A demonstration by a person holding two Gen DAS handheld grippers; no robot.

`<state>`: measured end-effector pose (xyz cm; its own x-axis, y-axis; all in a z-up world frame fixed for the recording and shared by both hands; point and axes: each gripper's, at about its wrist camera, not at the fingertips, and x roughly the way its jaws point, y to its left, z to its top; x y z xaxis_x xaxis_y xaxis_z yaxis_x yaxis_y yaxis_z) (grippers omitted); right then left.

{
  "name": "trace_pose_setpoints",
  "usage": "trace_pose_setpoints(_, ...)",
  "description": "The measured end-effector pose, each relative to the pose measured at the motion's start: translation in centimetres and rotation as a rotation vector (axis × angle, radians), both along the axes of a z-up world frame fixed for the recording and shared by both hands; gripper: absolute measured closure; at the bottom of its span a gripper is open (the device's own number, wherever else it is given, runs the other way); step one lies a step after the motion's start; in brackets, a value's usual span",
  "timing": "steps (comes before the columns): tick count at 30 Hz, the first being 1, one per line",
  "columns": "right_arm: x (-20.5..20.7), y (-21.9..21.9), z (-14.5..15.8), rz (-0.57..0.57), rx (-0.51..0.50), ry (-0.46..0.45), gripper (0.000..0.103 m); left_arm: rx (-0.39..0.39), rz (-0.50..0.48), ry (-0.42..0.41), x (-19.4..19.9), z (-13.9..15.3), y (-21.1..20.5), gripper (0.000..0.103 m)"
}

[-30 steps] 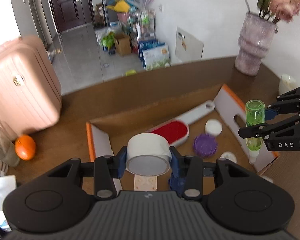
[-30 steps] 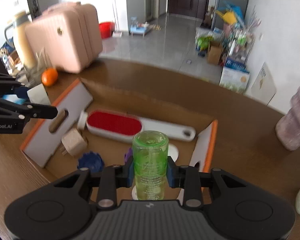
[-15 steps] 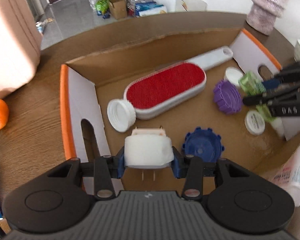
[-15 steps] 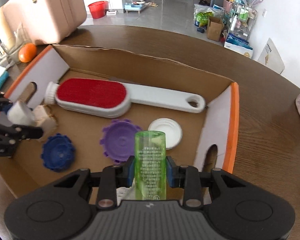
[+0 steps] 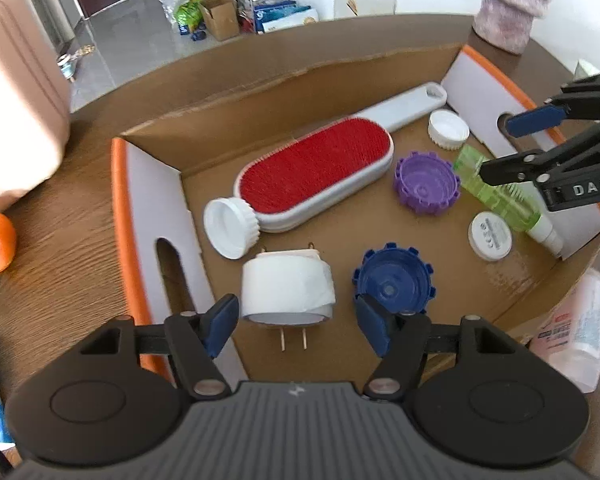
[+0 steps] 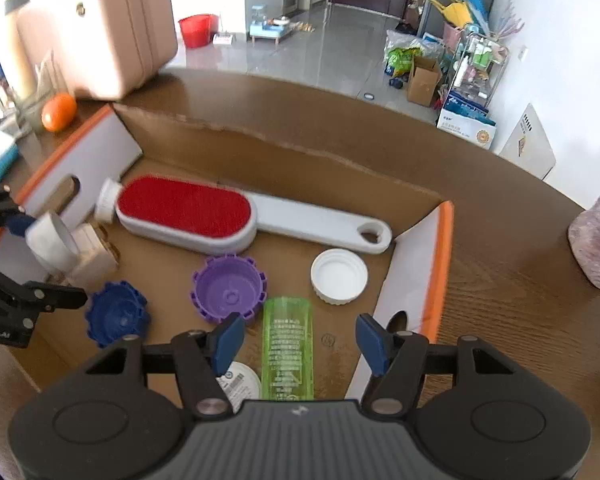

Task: Organize rigid objects
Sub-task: 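Lower both items into the box and open both tools, then raise both tools from the box back toward the white plastic container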

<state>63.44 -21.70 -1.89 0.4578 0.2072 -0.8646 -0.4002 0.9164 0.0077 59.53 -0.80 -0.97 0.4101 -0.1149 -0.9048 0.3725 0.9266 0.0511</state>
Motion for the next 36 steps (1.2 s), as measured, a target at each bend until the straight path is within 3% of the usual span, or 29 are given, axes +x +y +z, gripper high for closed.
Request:
trace_pose_setpoints(10, -5.2, -0.6, 6.9, -0.009, -0.013, -0.101, 0.04, -0.006, 0.012, -0.131, -5.5, 7.3, 0.7, 0.032)
trace_pose_setpoints(12, -6.7, -0.5, 9.2, -0.006, -0.02, -0.139, 0.038, -0.012, 0.02, -0.176, -7.2, 9.5, 0.9, 0.032)
trace_pose_setpoints(13, -8.5, -0.5, 11.7, -0.003, -0.016, -0.184, 0.037, -0.015, 0.023, -0.197, -8.1, 10.6, 0.9, 0.031)
trace_pose_setpoints(14, -8.5, -0.5, 11.7, -0.003, -0.016, -0.184, 0.036, -0.018, 0.026, -0.219, -9.0, 11.8, 0.9, 0.031)
trace_pose_setpoints(21, -15.1, -0.5, 19.4, 0.002, -0.005, -0.336, 0.031, -0.041, 0.031, -0.404, -15.9, 19.5, 0.8, 0.025)
trace_pose_setpoints(25, -19.1, -0.7, 22.6, -0.004, 0.011, -0.438, 0.024, -0.045, 0.032, -0.503, -20.1, 22.8, 0.6, 0.025)
trace_pose_setpoints(28, -22.2, -0.9, 24.5, -0.014, 0.029, -0.504, 0.024, -0.071, 0.043, -0.57, -23.0, 24.7, 0.7, 0.023)
trace_pose_setpoints(32, -26.4, -1.7, 26.6, -0.028, 0.074, -0.614, 0.014, -0.106, 0.076, -0.738, -27.2, 26.2, 0.8, 0.005)
trace_pose_setpoints(36, -31.3, -2.8, 27.5, -0.075, 0.146, -0.759, 0.011, -0.127, 0.099, -0.837, -30.9, 26.6, 0.2, 0.002)
